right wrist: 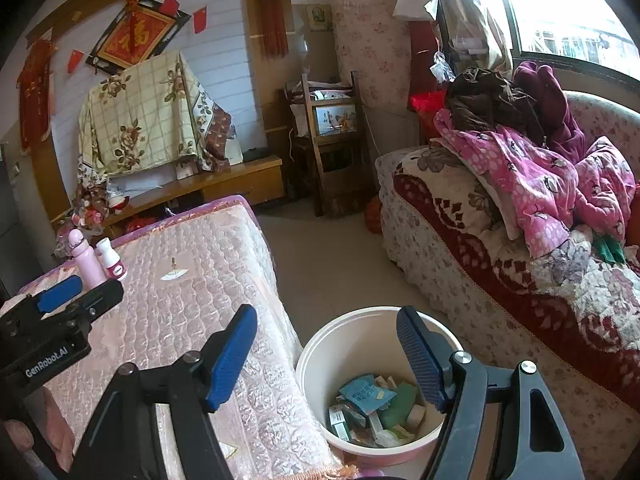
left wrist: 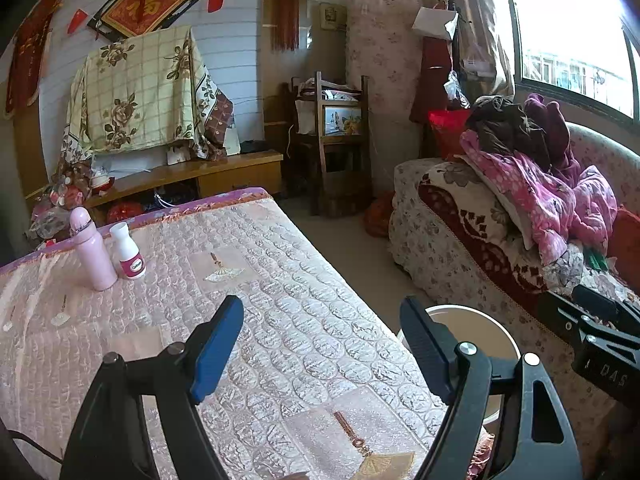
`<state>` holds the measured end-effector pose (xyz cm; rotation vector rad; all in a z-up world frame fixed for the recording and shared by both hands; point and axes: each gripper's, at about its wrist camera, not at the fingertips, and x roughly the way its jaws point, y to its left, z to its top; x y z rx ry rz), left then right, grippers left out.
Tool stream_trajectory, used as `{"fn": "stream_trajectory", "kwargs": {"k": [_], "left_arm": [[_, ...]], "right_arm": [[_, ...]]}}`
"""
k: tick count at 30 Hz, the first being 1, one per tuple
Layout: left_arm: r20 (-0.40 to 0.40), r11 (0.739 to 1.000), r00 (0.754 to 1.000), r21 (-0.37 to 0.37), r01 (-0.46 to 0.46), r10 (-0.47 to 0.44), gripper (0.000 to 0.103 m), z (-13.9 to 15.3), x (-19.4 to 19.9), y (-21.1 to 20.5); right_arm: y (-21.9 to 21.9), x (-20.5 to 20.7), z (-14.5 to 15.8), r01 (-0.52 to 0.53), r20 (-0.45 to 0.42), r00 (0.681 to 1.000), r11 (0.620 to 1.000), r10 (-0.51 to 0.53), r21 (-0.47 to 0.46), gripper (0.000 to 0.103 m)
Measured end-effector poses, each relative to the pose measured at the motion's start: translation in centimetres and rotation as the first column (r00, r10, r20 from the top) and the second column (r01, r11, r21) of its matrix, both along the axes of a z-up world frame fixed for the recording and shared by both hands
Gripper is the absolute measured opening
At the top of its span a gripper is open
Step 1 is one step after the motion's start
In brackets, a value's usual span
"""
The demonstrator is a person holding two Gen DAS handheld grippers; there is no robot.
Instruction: Collect trash
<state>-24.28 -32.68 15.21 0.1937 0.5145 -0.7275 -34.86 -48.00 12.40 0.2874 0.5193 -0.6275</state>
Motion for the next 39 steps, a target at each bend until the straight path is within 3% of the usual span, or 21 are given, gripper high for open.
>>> {"fn": "stream_trajectory", "kwargs": {"k": [39], "left_arm": [[0.011, 1.0, 1.0, -0.005, 0.01, -0.009, 0.081, -0.63, -0.1, 0.08]], "right_arm": [[-0.3, 0.19, -0.17, 0.015, -0.006, 1.0, 1.0, -0.015, -0.003, 0.078]]}}
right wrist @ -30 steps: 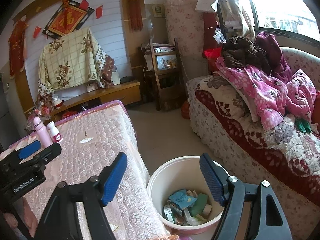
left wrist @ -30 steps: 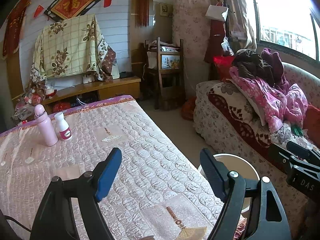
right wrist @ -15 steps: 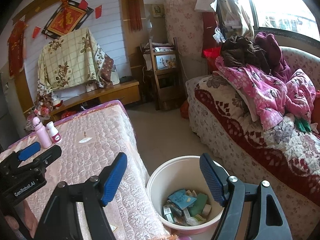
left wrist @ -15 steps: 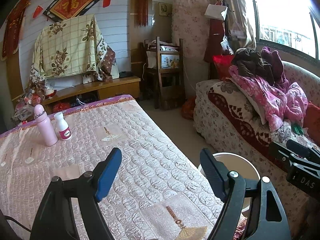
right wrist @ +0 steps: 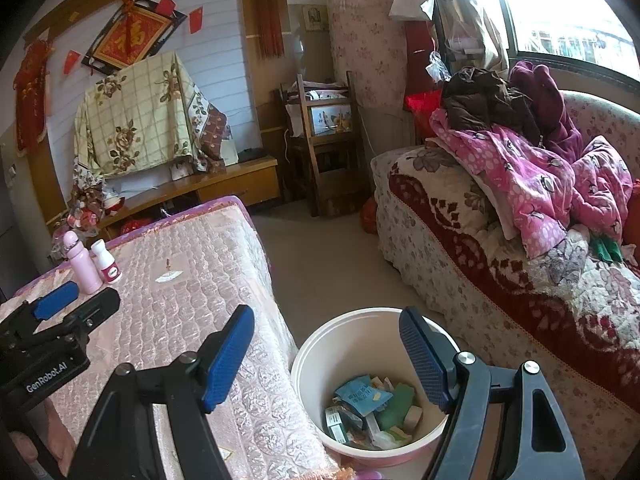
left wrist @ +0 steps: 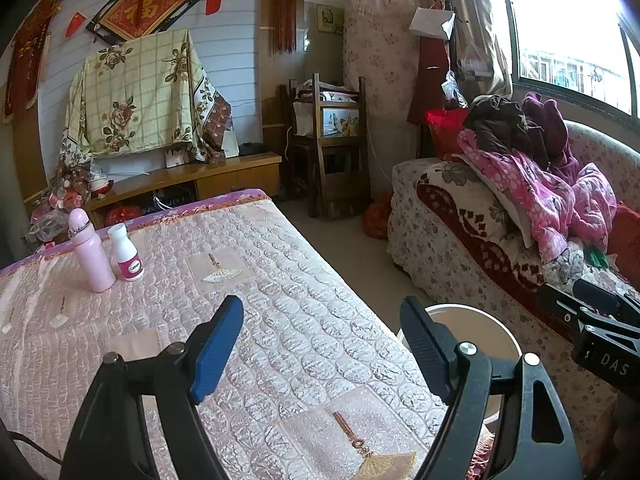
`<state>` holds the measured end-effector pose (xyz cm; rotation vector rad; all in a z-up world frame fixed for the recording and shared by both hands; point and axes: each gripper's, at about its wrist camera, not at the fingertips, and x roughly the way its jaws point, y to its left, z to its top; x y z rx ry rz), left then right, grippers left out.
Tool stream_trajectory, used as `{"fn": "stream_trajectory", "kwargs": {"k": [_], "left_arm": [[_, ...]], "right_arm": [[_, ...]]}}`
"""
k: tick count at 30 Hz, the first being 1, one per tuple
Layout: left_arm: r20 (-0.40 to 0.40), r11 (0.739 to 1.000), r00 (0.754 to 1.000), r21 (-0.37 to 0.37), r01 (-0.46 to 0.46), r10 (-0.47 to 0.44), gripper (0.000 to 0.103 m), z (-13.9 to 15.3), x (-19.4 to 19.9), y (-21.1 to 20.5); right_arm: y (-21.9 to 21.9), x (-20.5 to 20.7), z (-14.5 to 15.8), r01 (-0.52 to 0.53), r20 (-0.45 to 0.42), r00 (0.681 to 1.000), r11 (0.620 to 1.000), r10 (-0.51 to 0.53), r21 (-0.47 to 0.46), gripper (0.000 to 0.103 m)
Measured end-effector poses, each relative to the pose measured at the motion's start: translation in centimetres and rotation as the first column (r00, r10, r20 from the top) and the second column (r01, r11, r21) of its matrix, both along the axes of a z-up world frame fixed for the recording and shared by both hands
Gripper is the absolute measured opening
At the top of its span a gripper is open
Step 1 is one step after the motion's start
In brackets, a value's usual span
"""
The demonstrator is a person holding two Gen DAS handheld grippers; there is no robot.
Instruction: Collect trash
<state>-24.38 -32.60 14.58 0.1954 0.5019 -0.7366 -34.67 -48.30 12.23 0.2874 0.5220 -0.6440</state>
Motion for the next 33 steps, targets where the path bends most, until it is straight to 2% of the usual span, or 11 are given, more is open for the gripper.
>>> {"fn": "stream_trajectory", "kwargs": {"k": [33], "left_arm": [[-0.005, 1.0, 1.0, 0.012, -0.001, 0.001, 0.081, -0.55, 0.39, 0.22]], "right_arm": [[-0.27, 0.17, -0.81, 0.007, -0.012, 1.0, 1.0, -0.006, 0.019, 0.078]]}}
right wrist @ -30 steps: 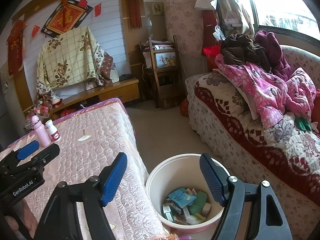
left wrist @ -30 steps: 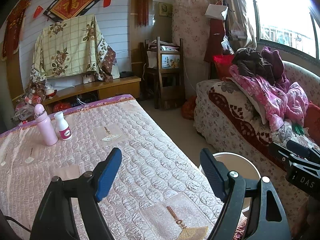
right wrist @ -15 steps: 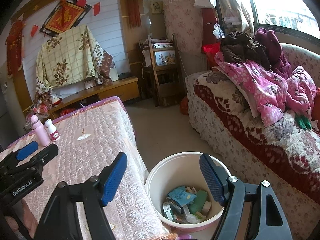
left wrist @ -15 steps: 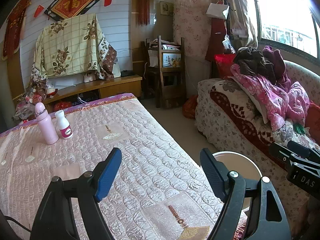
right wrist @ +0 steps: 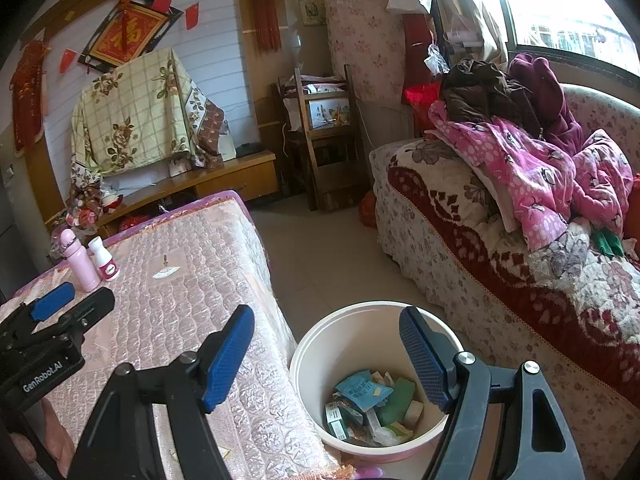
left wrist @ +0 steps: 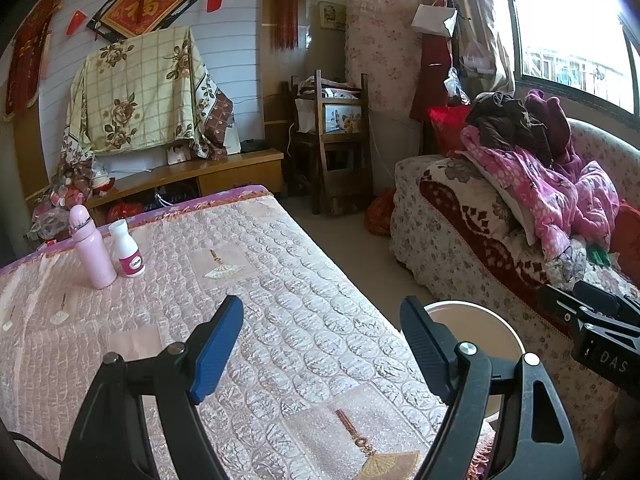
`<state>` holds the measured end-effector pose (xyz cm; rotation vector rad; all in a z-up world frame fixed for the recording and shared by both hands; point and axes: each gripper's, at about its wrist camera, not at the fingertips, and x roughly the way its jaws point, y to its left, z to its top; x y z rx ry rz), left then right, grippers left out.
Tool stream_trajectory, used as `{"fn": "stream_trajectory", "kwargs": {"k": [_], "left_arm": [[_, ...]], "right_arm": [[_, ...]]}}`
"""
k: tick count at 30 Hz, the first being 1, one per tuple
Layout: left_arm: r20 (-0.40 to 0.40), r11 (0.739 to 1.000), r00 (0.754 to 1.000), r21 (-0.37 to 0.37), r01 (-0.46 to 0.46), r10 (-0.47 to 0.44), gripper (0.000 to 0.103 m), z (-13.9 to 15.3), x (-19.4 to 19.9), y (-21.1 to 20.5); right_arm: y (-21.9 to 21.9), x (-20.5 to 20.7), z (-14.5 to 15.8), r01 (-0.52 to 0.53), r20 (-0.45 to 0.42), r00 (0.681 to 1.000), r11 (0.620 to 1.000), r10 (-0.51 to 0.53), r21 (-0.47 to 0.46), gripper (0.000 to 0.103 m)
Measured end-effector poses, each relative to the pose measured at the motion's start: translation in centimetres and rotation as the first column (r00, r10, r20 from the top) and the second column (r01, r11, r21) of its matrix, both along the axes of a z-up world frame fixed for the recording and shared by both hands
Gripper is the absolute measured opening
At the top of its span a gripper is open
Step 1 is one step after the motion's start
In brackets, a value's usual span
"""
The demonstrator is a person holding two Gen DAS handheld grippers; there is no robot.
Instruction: Collect trash
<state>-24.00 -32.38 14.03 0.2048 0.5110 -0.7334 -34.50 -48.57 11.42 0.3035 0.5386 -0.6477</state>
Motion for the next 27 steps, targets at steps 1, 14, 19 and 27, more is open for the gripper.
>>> {"fn": "stream_trajectory", "kwargs": {"k": [1, 14, 19, 27], "left_arm": [[0.001, 1.0, 1.0, 0.002, 0.001, -0.001, 0.081, 0.02, 0.0, -0.06], [0.005, 1.0, 1.0, 0.006, 0.0, 0.0, 0.081, 0.15, 0.0, -0.14], [0.001, 1.0, 1.0, 0.008, 0.001, -0.001, 0.081, 0.15, 0.01, -0.25], [-0.002, 1.0, 1.0, 0.011, 0.007, -0.007, 0.081, 0.05, -0.07, -0.43]], "right_arm": [[0.0, -0.01, -0.03, 0.0, 0.0, 1.0, 1.0, 0.0, 0.001, 0.078], [-0.15, -0.01, -0.27, 0.002, -0.002, 1.0, 1.0, -0.002, 0.005, 0.078], [-0.12, 0.0, -0.41, 0.005, -0.004, 1.0, 1.0, -0.005, 0.006, 0.078], [-0.11, 0.02, -0.55, 0.012, -0.007, 1.0, 1.0, -0.012, 0.013, 0.078]]}}
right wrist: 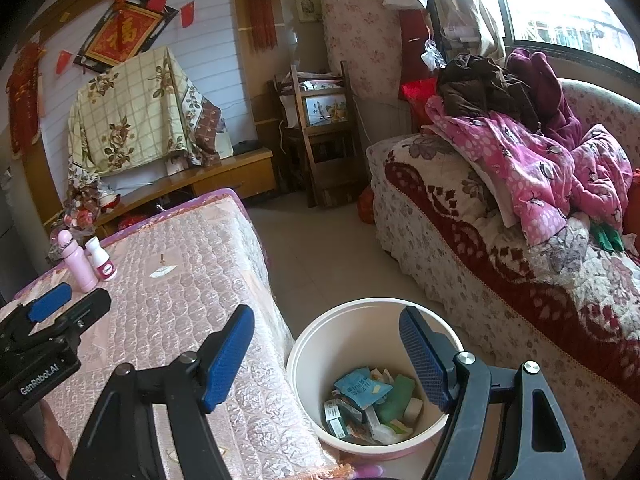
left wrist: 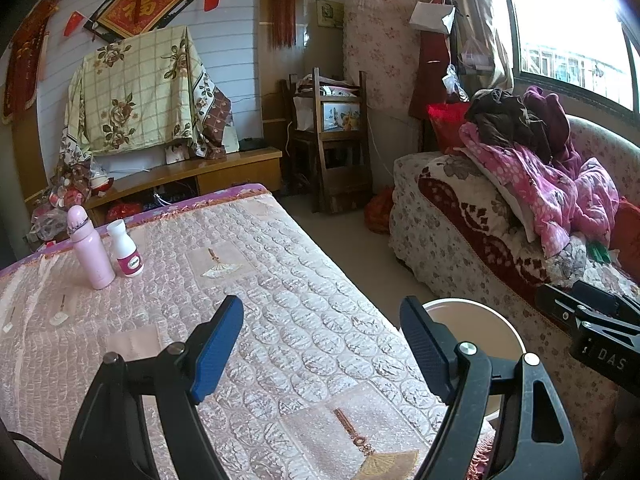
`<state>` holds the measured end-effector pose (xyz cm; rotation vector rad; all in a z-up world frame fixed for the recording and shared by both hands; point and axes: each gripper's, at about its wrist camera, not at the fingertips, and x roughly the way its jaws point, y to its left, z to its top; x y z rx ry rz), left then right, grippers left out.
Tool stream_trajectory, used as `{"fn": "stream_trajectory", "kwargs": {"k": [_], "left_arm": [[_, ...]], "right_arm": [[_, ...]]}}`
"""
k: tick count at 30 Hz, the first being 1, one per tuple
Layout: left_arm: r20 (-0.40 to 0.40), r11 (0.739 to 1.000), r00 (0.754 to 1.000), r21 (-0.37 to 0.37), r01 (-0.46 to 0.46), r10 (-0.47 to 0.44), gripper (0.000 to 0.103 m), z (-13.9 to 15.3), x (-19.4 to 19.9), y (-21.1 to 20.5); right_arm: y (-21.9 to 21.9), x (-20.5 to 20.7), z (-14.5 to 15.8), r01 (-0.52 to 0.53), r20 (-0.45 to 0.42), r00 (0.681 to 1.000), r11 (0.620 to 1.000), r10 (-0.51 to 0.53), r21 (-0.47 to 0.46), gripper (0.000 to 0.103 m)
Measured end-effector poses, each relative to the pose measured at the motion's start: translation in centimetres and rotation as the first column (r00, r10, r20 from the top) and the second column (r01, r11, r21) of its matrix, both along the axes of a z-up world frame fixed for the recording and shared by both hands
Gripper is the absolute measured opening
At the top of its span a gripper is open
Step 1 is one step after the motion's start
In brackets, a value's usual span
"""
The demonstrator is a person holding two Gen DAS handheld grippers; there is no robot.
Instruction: Collect trash
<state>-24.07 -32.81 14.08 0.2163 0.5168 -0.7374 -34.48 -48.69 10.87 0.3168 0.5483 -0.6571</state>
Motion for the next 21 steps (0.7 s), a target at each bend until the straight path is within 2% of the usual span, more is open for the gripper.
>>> {"fn": "stream_trajectory", "kwargs": {"k": [16, 21], "left_arm": [[-0.016, 1.0, 1.0, 0.001, 0.015, -0.015, 0.081, -0.48, 0.19, -0.1], [0.012, 1.0, 1.0, 0.005, 0.02, -0.02, 0.081, -0.54, 0.21, 0.23]], "right_arm": [[-0.01, 0.07, -0.4, 0.005, -0.01, 1.0, 1.0, -0.005, 0.005, 0.078], [0.23, 0.42, -0.68, 0.001, -0.024, 1.0, 1.0, 0.0, 0.007, 0.078]]}}
